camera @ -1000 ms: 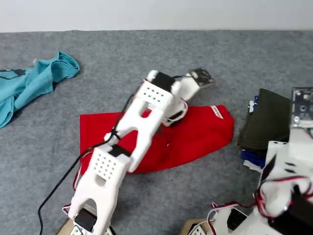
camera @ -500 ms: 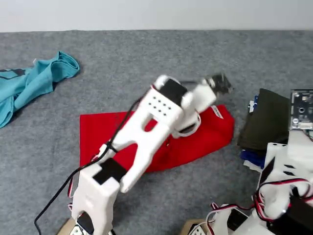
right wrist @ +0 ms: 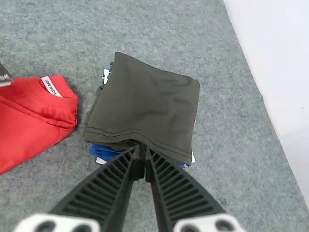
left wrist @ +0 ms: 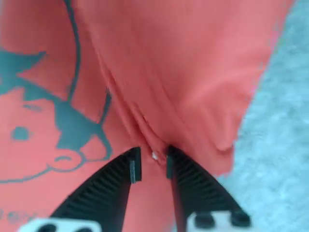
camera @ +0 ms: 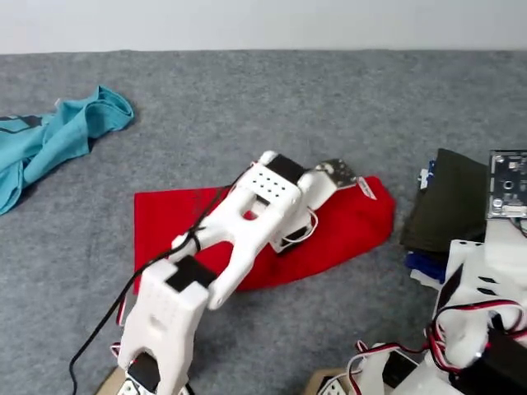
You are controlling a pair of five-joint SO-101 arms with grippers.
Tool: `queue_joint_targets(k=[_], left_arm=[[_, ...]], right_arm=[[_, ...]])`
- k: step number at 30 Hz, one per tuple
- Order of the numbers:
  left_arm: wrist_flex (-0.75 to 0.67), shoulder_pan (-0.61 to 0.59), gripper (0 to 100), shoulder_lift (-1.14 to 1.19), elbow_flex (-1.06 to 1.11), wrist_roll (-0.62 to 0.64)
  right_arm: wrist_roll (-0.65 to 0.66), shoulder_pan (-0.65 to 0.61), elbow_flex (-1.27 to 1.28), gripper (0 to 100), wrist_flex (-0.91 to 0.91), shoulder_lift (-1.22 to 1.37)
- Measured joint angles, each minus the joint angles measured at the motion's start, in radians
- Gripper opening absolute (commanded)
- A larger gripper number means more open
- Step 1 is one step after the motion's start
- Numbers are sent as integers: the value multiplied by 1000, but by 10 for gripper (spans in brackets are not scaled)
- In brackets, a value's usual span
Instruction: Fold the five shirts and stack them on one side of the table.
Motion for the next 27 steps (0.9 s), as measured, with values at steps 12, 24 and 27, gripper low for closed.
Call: queue_joint_targets(k=[12,24,27], left_arm=[[77,-8,93,-48,-141,2],[-48,-8,94,0,-301,89],[-64,-8,93,63,-301,95]], right_arm=[[0,0,0,14,0,0],[0,0,0,14,0,0],[0,0,0,14,0,0]])
